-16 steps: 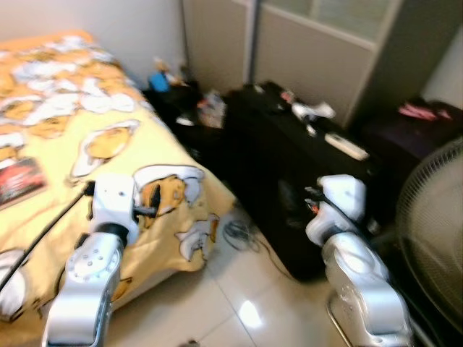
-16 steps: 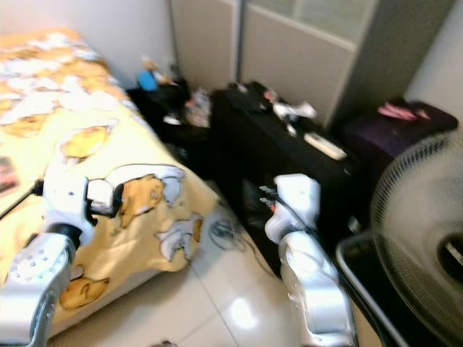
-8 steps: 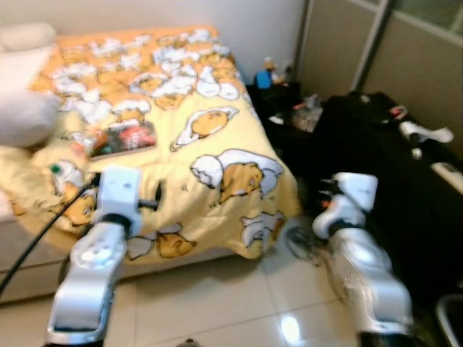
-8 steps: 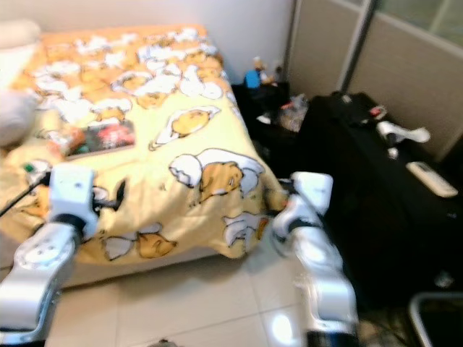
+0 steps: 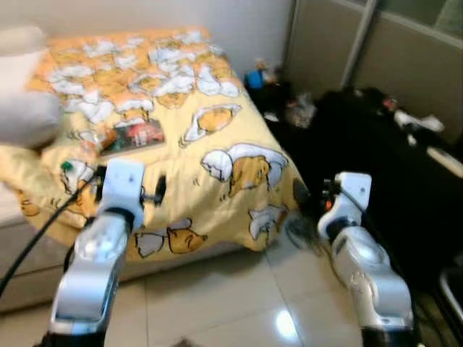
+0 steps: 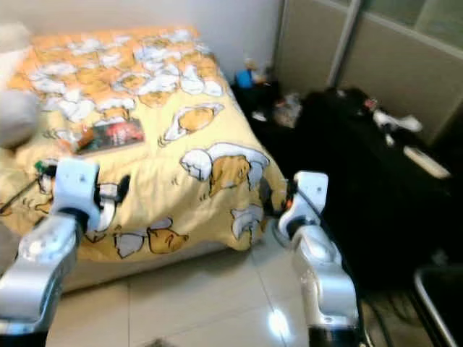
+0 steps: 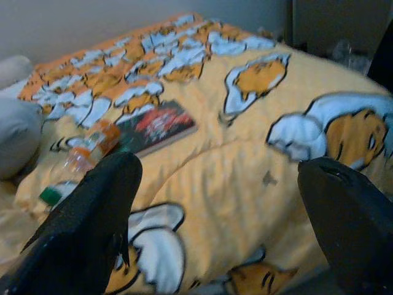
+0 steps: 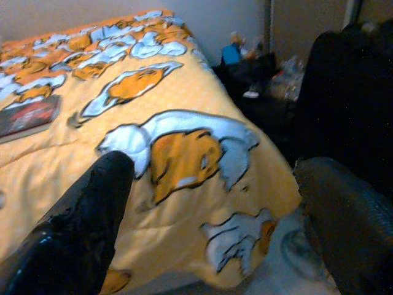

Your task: Clean up the room

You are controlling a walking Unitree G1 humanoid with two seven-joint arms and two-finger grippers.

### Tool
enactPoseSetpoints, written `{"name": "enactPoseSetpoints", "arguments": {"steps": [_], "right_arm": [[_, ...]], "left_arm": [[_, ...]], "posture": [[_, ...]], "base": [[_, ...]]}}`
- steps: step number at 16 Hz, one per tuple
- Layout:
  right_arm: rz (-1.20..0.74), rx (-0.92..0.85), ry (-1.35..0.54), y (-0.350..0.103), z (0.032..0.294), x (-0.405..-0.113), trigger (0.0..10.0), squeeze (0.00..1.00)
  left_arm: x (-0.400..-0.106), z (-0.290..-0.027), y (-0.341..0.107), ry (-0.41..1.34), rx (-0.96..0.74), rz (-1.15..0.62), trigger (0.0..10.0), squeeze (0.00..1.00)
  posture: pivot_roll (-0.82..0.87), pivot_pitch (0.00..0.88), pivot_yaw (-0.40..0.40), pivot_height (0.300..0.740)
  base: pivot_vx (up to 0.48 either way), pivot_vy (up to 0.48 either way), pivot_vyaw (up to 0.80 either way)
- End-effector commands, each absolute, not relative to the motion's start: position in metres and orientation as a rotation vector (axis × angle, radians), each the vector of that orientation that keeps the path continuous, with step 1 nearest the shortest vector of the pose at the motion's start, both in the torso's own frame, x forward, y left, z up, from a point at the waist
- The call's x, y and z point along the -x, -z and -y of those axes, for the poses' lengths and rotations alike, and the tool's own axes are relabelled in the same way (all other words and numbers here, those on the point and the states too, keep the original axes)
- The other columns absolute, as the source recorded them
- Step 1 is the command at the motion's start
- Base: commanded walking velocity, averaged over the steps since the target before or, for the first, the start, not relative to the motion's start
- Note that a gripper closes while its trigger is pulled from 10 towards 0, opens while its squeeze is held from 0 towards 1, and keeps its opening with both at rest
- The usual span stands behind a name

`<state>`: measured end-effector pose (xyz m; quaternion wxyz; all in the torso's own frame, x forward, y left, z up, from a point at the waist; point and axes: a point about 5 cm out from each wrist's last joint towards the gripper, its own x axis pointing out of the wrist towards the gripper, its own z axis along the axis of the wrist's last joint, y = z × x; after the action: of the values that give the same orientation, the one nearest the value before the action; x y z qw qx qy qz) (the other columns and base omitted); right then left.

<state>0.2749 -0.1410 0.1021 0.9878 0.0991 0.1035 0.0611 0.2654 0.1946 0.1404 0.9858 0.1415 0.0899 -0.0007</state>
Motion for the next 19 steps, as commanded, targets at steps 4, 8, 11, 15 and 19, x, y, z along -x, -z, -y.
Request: {"name": "enactPoseSetpoints", "arguments": {"steps": [4,8,11,15,19], "right_arm": [[-0.186,-0.171,-0.127,-0.112,0.14,-0.276,10.0,0.0],[-0.167,-0.116,-0.196,-0.115,0.13,-0.277,10.0,0.0],[-0.165,-0.121,-0.226,-0.116,0.127,-0.279,10.0,0.0],[-0.154,-0.089,-0.261,-0.118,0.122,-0.284,10.0,0.0],[-0.129,-0.041,-0.259,-0.122,0.123,-0.288,10.0,0.0]], "left_arm": [[-0.265,-0.194,-0.141,0.011,-0.29,-0.182,10.0,0.0],[-0.27,-0.199,-0.15,-0.02,-0.24,-0.145,10.0,0.0],[-0.272,-0.202,-0.153,-0.027,-0.242,-0.141,10.0,0.0],[-0.276,-0.203,-0.154,-0.026,-0.253,-0.141,10.0,0.0],[-0.278,-0.206,-0.153,-0.036,-0.249,-0.146,10.0,0.0]], "posture": [[-0.08,0.0,0.004,0.74],[-0.07,0.0,0.015,0.74],[-0.07,0.0,0.022,0.74],[-0.07,0.0,0.031,0.74],[-0.07,0.0,0.031,0.74]], "base": [[0.0,0.211,0.0],[0.0,0.0,0.0],[0.321,0.0,0.8],[0.358,0.0,0.8],[0.358,0.0,0.4]]}}
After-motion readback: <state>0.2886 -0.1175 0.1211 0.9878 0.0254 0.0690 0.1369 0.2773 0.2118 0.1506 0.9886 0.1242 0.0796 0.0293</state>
